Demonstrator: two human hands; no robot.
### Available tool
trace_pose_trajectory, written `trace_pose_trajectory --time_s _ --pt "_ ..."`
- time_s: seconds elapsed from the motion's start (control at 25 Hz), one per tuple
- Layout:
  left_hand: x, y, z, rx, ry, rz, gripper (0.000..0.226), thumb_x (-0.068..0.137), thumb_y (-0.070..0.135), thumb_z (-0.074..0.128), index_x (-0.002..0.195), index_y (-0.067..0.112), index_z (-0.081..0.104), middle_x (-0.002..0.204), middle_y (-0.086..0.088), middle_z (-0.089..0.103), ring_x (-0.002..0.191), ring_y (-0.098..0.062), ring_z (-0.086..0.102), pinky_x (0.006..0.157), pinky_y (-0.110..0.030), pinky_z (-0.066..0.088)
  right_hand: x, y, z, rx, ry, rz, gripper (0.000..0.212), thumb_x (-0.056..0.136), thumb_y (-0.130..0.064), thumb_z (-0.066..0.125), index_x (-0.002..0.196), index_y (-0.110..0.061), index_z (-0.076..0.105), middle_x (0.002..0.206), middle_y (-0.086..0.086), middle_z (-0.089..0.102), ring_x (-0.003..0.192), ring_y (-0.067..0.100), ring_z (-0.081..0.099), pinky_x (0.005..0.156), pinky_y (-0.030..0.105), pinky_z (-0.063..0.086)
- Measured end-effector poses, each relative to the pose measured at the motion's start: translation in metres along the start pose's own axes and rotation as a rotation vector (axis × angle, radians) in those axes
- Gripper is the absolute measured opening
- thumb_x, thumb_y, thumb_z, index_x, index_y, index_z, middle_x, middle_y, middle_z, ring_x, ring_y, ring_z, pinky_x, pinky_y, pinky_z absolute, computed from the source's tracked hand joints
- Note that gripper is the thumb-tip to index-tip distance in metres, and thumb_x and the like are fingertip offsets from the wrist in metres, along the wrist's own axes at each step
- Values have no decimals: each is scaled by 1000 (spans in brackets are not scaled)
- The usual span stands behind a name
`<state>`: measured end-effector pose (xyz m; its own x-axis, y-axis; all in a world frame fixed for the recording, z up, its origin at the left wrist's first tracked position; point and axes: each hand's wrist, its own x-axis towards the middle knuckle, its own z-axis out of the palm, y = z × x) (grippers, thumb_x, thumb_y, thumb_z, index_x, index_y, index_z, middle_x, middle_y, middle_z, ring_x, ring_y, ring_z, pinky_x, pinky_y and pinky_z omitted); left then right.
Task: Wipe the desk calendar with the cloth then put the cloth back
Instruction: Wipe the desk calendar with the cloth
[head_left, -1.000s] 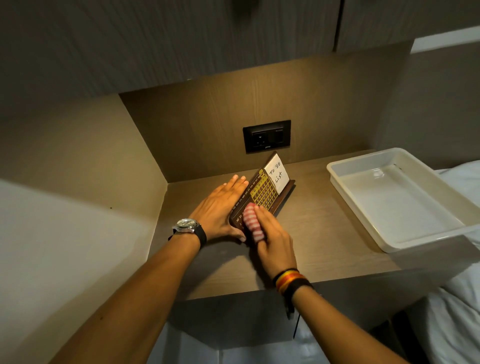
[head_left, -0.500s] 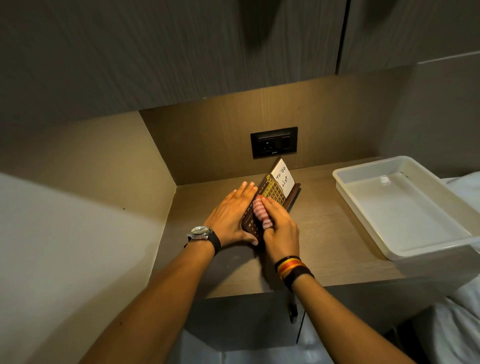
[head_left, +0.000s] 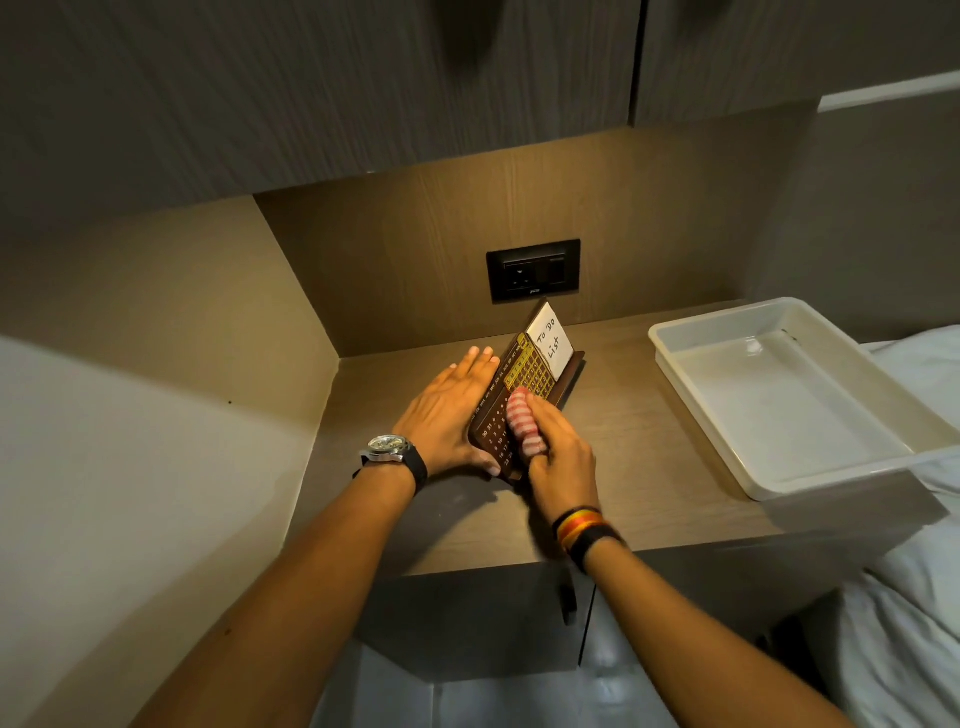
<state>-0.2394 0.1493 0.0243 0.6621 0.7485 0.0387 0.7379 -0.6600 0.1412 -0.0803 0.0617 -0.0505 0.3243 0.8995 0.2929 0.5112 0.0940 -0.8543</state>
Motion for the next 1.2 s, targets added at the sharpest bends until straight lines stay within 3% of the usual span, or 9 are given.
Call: trace_pose_trajectory --time_s 0.16,0.32,0.44,0.64,0.76,0.92,1.04,1.2 --pt "0 3 -1 19 26 0 139 67 62 88 165 11 4 174 -11 4 161 -22 -3 130 -48 14 -43 10 3 -13 -103 -94 61 94 -9 64 150 -29 50 152 -3 54 139 6 47 117 28 36" --pt "-2 3 -9 55 7 0 141 63 67 87 165 12 6 174 -11 5 161 -21 -4 131 -42 5 -9 5 -15 93 -13 -46 46 100 -22 60 146 -29 56 146 -6 60 134 4 53 113 26 43" --pt "2 3 -13 92 -7 10 145 60 69 87 165 11 4 174 -12 2 160 -22 -7 127 -36 -3 -9 6 -10 62 -96 -98 49 100 -18 59 147 -30 54 148 -6 58 137 6 52 115 34 44" --pt "5 11 -11 8 -20 -44 149 58 59 94 164 14 -1 174 -10 -3 160 -20 -6 124 -35 1 69 -8 -31 -31 102 -21 44 102 -16 51 146 -24 57 149 2 58 139 19 53 116 41 43" --pt "3 9 -9 -30 -22 -48 148 60 56 94 164 16 -3 174 -9 -4 158 -18 -7 124 -35 3 90 -23 -29 -165 -34 -64 47 102 -16 54 148 -25 54 153 3 53 142 22 49 116 40 39" --pt "-1 6 -5 -39 0 -52 148 60 57 93 164 16 -3 174 -9 -3 157 -16 -10 128 -36 7 48 -11 -23 -327 -175 -347 68 89 -9 71 151 -24 48 153 3 52 141 22 50 114 37 40" --pt "3 6 -6 -25 -8 -24 146 62 58 92 164 16 -4 174 -10 -4 152 -10 -13 123 -33 1 69 -8 -28 -273 -87 -174 59 96 -11 64 151 -24 48 154 3 52 143 23 48 117 44 42" --pt "2 7 -5 -29 -6 -35 148 62 58 92 164 12 -4 174 -11 -6 158 -18 -12 129 -35 5 20 -10 -7 -103 -87 -131 62 98 -8 59 154 -29 44 158 -2 47 145 8 40 122 31 33"
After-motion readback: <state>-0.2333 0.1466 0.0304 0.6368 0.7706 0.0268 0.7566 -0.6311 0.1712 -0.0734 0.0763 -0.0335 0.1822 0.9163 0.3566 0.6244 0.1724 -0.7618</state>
